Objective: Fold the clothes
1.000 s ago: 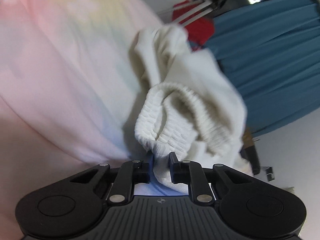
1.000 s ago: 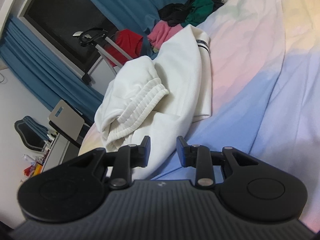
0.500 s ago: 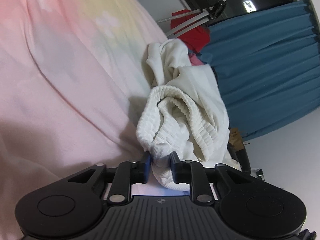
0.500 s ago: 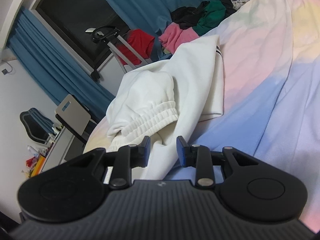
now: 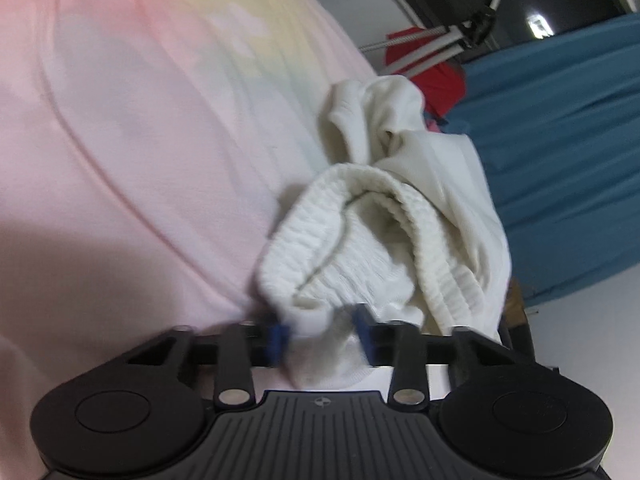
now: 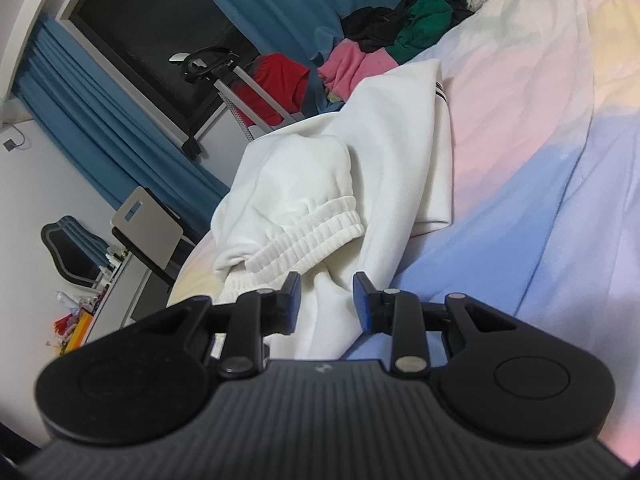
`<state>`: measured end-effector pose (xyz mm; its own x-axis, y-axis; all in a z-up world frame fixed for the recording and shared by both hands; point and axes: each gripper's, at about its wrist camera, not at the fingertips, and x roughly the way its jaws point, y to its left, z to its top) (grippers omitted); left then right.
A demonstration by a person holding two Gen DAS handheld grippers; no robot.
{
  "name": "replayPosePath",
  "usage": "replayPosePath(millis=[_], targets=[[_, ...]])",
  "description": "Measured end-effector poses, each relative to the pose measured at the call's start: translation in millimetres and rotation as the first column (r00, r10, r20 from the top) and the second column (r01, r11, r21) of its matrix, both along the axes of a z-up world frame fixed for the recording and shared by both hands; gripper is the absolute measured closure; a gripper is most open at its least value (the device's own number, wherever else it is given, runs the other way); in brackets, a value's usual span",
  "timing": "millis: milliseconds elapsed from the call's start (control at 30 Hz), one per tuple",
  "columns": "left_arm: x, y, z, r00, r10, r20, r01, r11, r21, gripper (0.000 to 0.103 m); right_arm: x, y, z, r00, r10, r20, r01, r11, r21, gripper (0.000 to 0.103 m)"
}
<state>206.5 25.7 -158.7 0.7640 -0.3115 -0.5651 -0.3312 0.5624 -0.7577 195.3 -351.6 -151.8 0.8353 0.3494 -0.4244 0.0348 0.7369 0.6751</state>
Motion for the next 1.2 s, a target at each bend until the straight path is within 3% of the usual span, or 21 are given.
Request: replayPosePath(millis=[67,167,500,633,700,767,900,933,967,1033,1100,1200], targets=[[1,10,-3,1.0,-0.01,-0.007,0.009,0.999,-0.048,0.083,0,0,0,1.0,-0.002,0.001,0.002,1.0,0.002,0.07],[0,20,10,0.999,-0.025,0.02,0.025,0.999,-0.028,0.085,-2,1,0,1.0,-0.014,0.005,0.014,1.0,0.004,0.07],[-53,68,88,0.995,-0.059,0.086,0.048,0.991,0.125,0.088,-12,3,6,0.997,0.023,0.071,-0.025,0.999,0.027,0.07],[-66,102,115,0.993,-0.062,0.096,0.039,0.973,0.227,0.088,-17,4,8,0.99,0.058,0.13,-0.068,0.995,0.074,0.07],[-72,116,114,0.995,-0.047,0.086,0.025,0.971,0.238,0.088,-16,7,9,0.985,0.081,0.154,-0.095,0.991,0.089,0.07],[-74,127,105,0.997,-0.03,0.075,0.015,0.98,0.197,0.087,-15,13,10,0.979,0.112,0.168,-0.129,0.987,0.096,0.07],[-72,116,102,0.996,-0.046,0.083,0.019,0.956,0.293,0.083,-12,28,2,0.975,0.172,0.141,-0.189,0.975,0.114,0.068],[-72,112,101,0.995,-0.05,0.085,0.021,0.947,0.321,0.082,-10,33,-2,0.974,0.188,0.125,-0.203,0.972,0.118,0.059],[-68,111,99,0.996,-0.043,0.08,0.015,0.948,0.319,0.079,-9,39,-5,0.973,0.203,0.11,-0.216,0.969,0.119,0.047],[-63,112,92,0.998,-0.03,0.055,0.013,0.957,0.289,0.07,-7,52,-12,0.966,0.244,0.089,-0.253,0.962,0.107,0.038],[-68,118,82,0.999,-0.027,0.039,0.016,0.963,0.27,0.055,0,67,-19,0.955,0.288,0.073,-0.294,0.951,0.097,0.038],[-73,132,62,1.0,0.005,0.028,-0.011,0.973,0.23,0.05,16,88,-25,0.947,0.319,0.039,-0.321,0.945,0.067,0.038]])
